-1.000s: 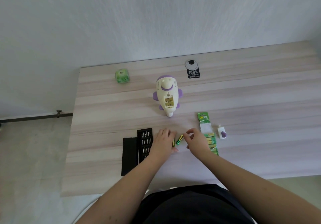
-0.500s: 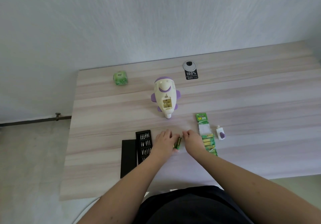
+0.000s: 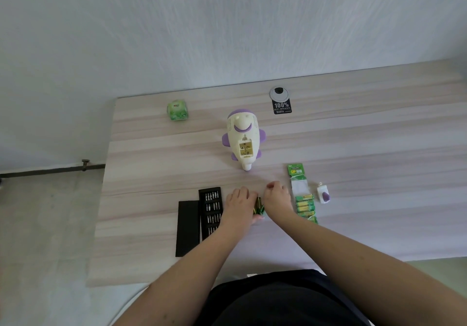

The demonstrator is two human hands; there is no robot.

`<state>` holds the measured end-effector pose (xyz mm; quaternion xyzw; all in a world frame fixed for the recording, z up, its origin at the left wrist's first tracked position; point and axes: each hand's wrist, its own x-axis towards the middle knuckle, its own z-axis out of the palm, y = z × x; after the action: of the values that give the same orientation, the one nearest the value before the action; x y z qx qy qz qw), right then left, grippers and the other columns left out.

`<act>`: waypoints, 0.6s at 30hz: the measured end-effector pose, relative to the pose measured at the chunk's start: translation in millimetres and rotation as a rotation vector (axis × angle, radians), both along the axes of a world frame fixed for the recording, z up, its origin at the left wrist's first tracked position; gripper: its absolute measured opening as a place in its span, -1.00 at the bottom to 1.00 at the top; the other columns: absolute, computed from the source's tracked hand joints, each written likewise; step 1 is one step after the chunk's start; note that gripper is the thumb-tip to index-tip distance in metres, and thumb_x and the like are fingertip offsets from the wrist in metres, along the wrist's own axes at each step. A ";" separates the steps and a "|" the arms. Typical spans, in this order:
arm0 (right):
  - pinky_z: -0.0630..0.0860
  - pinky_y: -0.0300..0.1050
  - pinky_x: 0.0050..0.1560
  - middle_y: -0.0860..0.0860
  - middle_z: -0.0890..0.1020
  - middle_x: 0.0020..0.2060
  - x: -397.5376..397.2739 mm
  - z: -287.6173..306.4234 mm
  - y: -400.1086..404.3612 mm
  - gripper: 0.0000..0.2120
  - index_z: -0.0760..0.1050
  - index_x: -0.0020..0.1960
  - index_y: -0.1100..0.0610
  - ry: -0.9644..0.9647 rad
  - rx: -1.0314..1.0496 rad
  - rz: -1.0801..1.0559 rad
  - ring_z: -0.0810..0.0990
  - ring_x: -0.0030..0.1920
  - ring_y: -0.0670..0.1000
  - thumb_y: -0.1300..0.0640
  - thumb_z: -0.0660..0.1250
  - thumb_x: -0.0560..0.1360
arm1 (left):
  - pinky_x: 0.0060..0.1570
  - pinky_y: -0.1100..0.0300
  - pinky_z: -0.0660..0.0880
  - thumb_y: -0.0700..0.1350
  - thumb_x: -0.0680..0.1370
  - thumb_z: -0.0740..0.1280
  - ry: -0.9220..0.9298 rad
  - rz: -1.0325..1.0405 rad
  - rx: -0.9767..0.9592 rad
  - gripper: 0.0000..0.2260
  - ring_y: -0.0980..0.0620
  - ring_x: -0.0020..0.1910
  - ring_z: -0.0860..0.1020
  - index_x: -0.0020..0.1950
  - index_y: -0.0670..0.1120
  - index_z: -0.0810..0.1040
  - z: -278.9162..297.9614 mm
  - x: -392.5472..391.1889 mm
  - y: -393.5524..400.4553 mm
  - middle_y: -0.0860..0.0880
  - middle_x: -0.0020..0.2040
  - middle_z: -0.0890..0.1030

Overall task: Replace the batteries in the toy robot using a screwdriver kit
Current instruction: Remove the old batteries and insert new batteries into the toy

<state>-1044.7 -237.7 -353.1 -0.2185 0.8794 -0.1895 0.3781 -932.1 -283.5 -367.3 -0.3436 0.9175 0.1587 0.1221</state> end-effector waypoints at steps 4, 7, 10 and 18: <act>0.38 0.10 0.29 0.13 0.35 0.28 -8.3 -5.3 12.1 -0.60 0.30 0.35 0.08 -0.058 0.025 0.046 0.39 0.26 0.17 0.30 0.09 0.54 | -0.05 0.03 0.44 0.18 0.26 0.54 0.007 0.002 0.025 -0.47 -0.11 -0.04 0.52 0.08 -0.08 0.53 0.2 1.2 -0.5 -0.09 -0.03 0.53; 0.48 0.08 0.22 0.11 0.35 0.25 -11.2 -7.0 19.8 -0.46 0.25 0.40 0.00 -0.069 0.058 0.081 0.44 0.19 0.14 0.40 0.14 0.50 | 0.08 0.02 0.38 0.16 0.36 0.47 0.032 -0.013 0.031 -0.46 -0.13 0.09 0.47 0.23 -0.08 0.47 -0.9 1.0 -2.3 -0.10 0.09 0.50; 0.52 -0.03 0.12 0.11 0.37 0.22 -11.2 -6.1 24.7 -0.41 0.21 0.44 0.00 -0.026 0.024 0.155 0.50 0.08 0.09 0.41 0.20 0.50 | 0.16 0.04 0.32 0.16 0.44 0.41 0.018 -0.039 0.053 -0.45 -0.11 0.18 0.41 0.34 -0.05 0.38 -0.8 1.1 -4.2 -0.09 0.18 0.45; 0.47 -0.13 0.11 0.07 0.40 0.25 -6.9 -4.5 21.2 -0.49 0.30 0.41 0.05 0.019 -0.056 0.137 0.53 0.07 0.02 0.20 0.37 0.52 | 0.21 0.08 0.30 0.14 0.45 0.41 0.018 -0.031 0.106 -0.42 -0.07 0.20 0.39 0.39 -0.01 0.32 -0.5 -1.2 -7.1 -0.07 0.20 0.42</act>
<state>-1051.6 -216.5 -357.6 -0.2906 0.8603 -0.1856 0.3756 -933.4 -290.6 -367.8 -0.3210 0.9141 0.2083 0.1341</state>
